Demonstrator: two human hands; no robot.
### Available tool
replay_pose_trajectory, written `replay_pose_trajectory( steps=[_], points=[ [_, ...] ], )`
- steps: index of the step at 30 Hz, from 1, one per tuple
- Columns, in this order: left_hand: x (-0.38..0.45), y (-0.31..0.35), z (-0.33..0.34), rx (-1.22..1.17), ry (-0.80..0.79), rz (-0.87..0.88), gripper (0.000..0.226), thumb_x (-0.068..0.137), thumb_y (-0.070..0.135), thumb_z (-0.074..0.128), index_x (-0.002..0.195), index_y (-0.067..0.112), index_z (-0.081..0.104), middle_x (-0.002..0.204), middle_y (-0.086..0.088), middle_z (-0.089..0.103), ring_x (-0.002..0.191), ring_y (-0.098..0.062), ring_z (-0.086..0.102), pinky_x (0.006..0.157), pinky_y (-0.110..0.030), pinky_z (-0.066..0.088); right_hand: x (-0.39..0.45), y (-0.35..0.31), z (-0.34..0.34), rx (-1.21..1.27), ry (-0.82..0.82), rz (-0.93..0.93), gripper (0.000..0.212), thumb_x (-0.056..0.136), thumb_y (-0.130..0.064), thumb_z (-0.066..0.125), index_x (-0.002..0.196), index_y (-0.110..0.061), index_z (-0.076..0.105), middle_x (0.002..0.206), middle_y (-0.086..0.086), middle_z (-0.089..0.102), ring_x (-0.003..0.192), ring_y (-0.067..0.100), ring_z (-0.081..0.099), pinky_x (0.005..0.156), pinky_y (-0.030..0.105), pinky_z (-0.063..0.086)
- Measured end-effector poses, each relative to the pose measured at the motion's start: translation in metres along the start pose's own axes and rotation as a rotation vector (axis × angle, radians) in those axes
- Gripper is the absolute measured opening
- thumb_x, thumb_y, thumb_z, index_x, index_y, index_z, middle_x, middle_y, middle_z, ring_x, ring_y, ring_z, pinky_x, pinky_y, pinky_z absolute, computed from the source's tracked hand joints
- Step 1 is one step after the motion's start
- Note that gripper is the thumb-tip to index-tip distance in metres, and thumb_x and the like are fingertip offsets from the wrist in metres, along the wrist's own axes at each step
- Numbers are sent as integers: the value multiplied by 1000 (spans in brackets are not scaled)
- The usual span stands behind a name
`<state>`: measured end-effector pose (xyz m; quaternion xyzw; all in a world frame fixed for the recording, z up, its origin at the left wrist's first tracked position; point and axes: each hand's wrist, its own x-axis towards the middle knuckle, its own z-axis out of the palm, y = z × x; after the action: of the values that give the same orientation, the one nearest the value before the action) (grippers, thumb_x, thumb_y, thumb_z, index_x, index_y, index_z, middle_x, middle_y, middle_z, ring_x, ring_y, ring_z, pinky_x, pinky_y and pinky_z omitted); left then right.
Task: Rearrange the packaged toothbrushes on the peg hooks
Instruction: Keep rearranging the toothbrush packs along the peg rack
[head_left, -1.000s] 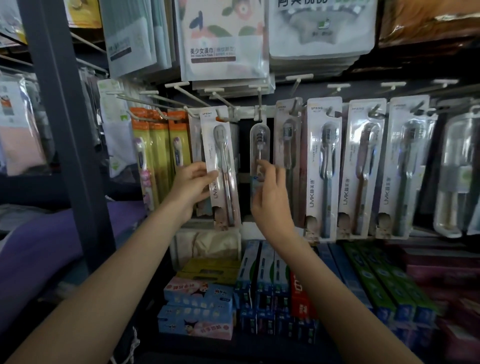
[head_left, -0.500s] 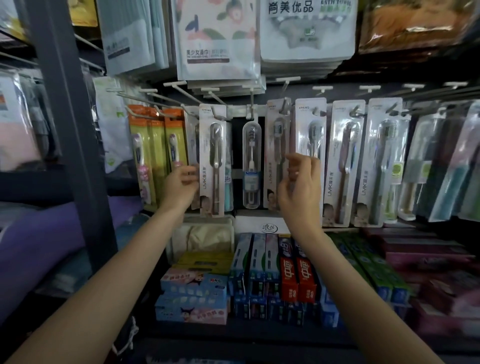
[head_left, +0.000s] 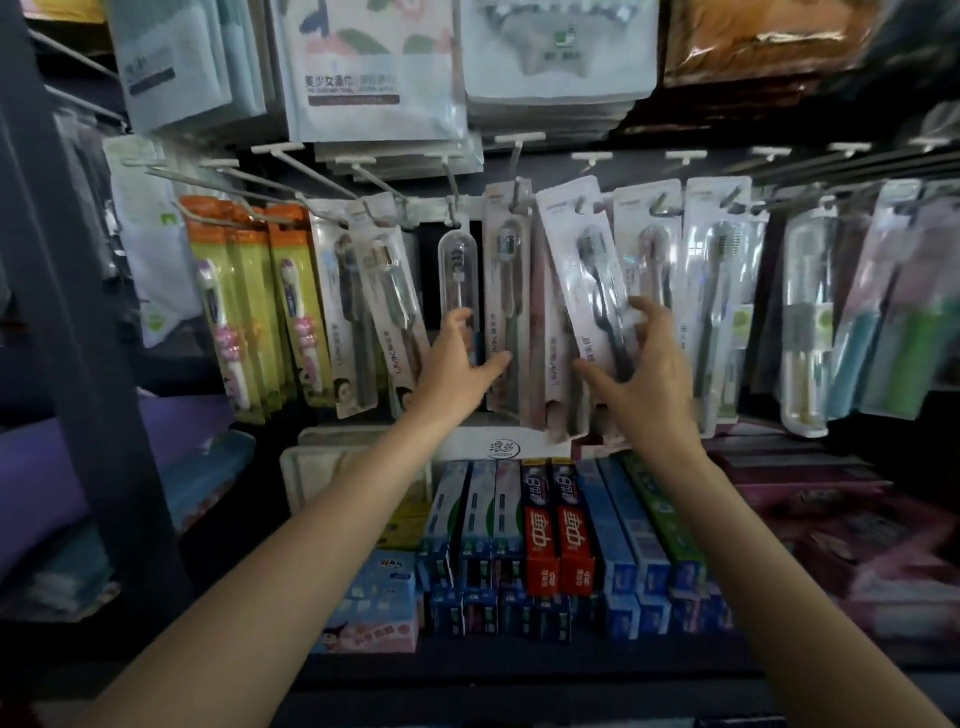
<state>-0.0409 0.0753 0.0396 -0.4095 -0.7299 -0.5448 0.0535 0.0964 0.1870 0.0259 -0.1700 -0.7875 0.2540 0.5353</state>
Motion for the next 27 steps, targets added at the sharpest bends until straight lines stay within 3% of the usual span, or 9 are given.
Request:
replay_pose_trajectory(
  steps=[3, 5, 7, 10, 13, 15, 18, 22, 27],
  points=[
    [10, -1, 13, -121, 10, -114, 63, 87, 21, 62, 138, 14, 27, 128, -6, 51, 117, -20, 49, 97, -33, 40, 4, 6, -19, -33, -14, -42, 70, 77, -22, 73, 133, -28, 32, 128, 9, 50, 111, 22, 51, 97, 41, 43],
    [14, -2, 16, -158, 38, -142, 49, 87, 19, 62, 130, 12, 39, 114, -4, 58, 105, -17, 55, 87, -30, 43, 8, 6, -29, -76, -16, -80, 69, 77, -20, 73, 134, -29, 33, 130, 7, 50, 108, 12, 47, 98, 53, 40],
    [15, -4, 12, -140, 25, -118, 29, 88, 16, 60, 116, 12, 52, 107, -3, 61, 90, -12, 57, 74, -22, 45, 11, 7, -34, -144, -4, -130, 67, 79, -19, 71, 135, -25, 36, 130, 6, 50, 103, 11, 47, 99, 55, 37],
    [13, -5, -3, 20, 83, -6, 16, 88, 10, 58, 104, 7, 60, 107, -7, 64, 81, -9, 55, 64, -13, 42, 14, 10, -34, -174, -1, -172, 66, 80, -16, 69, 136, -21, 35, 130, 8, 47, 108, 20, 51, 92, 36, 44],
    [14, -7, -26, 169, 221, 29, 20, 89, 11, 58, 107, 3, 60, 108, -8, 62, 85, -11, 51, 65, -11, 41, 12, 10, -28, -138, -19, -164, 65, 82, -15, 68, 137, -20, 33, 133, 5, 42, 102, 4, 42, 81, 8, 37],
    [16, -7, -36, 192, 239, 33, 21, 88, 11, 58, 108, 3, 61, 107, -8, 62, 87, -12, 51, 75, -18, 40, 12, 9, -23, -105, -28, -155, 65, 82, -15, 68, 137, -18, 32, 136, 4, 40, 103, -3, 33, 78, 0, 31],
    [16, -6, -40, 193, 229, 42, 20, 88, 11, 59, 106, 3, 61, 98, -2, 59, 86, -12, 52, 76, -23, 39, 10, 10, -18, -99, -17, -152, 66, 83, -14, 67, 137, -16, 31, 135, 6, 39, 102, -7, 29, 82, 1, 24],
    [13, -8, -38, 132, 186, 32, 8, 88, 12, 59, 96, 9, 61, 91, 2, 58, 79, -9, 52, 63, -11, 38, 9, 10, -17, -45, -28, -148, 65, 81, -13, 69, 136, -16, 32, 123, 3, 42, 86, -13, 30, 70, -7, 31],
    [7, -8, -33, 84, 150, 48, 1, 88, 12, 60, 88, 12, 59, 80, 9, 56, 70, 3, 49, 58, -6, 36, 6, 5, -27, 266, -212, -29, 60, 81, -17, 68, 130, -28, 34, 101, -15, 52, 88, -1, 59, 70, 19, 55]
  ],
)
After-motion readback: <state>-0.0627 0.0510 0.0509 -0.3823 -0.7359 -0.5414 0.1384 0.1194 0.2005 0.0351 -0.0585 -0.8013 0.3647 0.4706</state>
